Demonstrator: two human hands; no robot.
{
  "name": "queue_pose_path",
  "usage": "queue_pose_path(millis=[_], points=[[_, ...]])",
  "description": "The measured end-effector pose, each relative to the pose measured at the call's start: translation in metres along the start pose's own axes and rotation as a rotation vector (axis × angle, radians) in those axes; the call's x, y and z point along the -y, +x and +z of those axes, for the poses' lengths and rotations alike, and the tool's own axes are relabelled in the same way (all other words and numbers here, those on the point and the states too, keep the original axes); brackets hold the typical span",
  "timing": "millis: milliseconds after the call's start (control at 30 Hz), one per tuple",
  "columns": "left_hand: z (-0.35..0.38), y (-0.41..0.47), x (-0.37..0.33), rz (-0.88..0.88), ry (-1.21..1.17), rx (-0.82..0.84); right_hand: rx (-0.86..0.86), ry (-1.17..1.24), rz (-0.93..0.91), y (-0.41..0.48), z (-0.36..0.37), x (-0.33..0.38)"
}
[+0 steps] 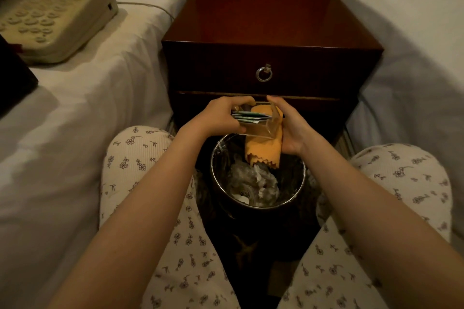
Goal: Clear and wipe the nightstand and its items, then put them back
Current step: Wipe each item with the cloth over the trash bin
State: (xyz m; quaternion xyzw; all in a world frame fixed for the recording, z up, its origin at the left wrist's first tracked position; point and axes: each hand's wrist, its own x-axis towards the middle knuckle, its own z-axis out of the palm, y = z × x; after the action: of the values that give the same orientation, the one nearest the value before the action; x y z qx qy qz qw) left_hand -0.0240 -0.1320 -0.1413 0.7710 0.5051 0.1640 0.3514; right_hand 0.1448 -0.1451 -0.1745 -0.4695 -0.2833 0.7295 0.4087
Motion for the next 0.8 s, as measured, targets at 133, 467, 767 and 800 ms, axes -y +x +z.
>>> queue_pose_path(millis=[133, 467, 767, 800], points=[[0.001, 0.001, -0.003, -0.090, -0.212, -0.040, -0.006, 0.105, -0.087, 0.003, 0.004, -0.003], [0.024, 0.007, -0.007, -0.175, -0.278, -0.103, -0.082, 0.213, -0.174, 0.011, 0.006, -0.013], [0.017, 0.004, -0.009, -0.061, -0.187, 0.019, -0.325, 0.055, -0.049, 0.012, 0.006, -0.014], [0.017, 0.002, -0.010, -0.041, -0.177, 0.050, -0.343, 0.042, -0.052, 0.012, 0.006, -0.015]])
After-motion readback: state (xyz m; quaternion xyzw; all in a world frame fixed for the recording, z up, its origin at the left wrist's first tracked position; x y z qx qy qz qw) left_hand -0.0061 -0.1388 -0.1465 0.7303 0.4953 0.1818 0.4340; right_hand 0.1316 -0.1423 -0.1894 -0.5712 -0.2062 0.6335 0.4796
